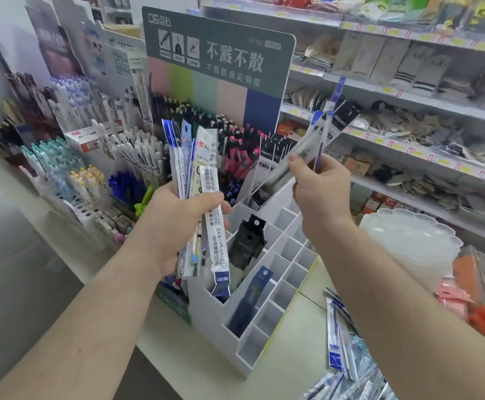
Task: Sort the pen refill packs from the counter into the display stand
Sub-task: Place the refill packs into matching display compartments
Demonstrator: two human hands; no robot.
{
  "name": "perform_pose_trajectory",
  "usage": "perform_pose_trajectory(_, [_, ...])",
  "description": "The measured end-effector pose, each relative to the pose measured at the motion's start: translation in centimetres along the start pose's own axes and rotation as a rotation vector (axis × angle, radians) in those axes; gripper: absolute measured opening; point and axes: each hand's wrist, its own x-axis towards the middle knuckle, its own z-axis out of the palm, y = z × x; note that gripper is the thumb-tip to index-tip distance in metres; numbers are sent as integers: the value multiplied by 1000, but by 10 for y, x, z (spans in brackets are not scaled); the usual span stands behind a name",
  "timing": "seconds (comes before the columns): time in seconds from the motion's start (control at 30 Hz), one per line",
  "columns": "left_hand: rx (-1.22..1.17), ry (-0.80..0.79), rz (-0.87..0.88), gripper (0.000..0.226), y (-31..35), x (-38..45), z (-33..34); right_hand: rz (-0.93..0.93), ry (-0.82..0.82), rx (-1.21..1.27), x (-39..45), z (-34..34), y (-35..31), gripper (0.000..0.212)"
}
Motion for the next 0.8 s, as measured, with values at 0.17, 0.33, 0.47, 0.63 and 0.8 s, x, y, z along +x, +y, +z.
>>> perform_pose_trajectory(0.17, [7,-40,-29,6,2,7,-3,-77,35,-215,11,11,9,33])
perform_pose_trajectory(0.33, [-4,-56,-66,5,1,14,-8,-160,29,-357,12,16,19,46])
perform_pose_trajectory(0.47, [-32,-69,-86,6,1,16,-7,-208,-21,-478,12,20,28,37])
perform_pose_trajectory(0.63, [-42,-83,-92,8,1,16,-8,-188,-69,-520,11,21,32,25])
perform_pose_trajectory(0.8, [-46,-90,-83,7,0,16,-7,-170,-103,-561,11,20,35,23])
